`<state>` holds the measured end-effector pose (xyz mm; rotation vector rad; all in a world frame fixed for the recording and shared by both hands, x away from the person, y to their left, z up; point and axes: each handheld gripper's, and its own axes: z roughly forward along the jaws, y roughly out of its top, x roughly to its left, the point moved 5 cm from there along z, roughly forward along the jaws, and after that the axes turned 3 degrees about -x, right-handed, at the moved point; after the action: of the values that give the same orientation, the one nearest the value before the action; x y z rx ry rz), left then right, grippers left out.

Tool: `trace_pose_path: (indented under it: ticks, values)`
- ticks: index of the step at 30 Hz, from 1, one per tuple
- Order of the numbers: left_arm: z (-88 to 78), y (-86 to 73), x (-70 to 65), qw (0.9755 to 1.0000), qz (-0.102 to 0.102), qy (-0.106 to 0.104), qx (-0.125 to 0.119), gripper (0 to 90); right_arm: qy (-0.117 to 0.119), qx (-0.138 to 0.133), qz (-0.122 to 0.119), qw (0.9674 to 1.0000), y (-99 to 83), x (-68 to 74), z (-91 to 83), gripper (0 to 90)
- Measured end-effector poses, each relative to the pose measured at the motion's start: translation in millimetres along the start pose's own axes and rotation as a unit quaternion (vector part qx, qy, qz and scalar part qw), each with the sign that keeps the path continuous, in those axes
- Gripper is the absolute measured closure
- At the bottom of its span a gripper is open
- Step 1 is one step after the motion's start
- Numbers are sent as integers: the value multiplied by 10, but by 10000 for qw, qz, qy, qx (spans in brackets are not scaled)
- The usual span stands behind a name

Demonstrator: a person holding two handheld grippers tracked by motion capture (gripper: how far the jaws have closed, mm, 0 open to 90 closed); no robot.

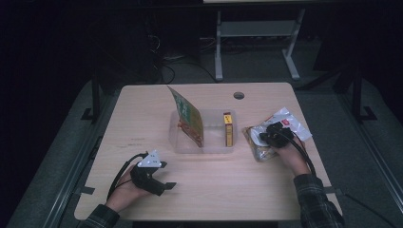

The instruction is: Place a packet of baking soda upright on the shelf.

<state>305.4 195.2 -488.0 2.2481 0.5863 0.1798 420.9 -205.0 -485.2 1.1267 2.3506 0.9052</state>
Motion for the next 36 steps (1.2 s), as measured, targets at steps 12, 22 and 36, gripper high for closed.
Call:
trace_pose_path:
  ticks: [12, 22, 36]
  values:
    - [5, 4, -4, 10000, 31, 5, 19, 143, 572, -17, -564, 9968, -181, 376, -214, 900]
    - [15, 4, -14, 10000, 19, -15, 41, 143, 952, -1, -863, 9917, -325, 762, -400, 900]
    - [37, 10, -32, 10000, 22, -50, 55, 143, 1455, -78, -1109, 9831, -311, 1354, -442, 900]
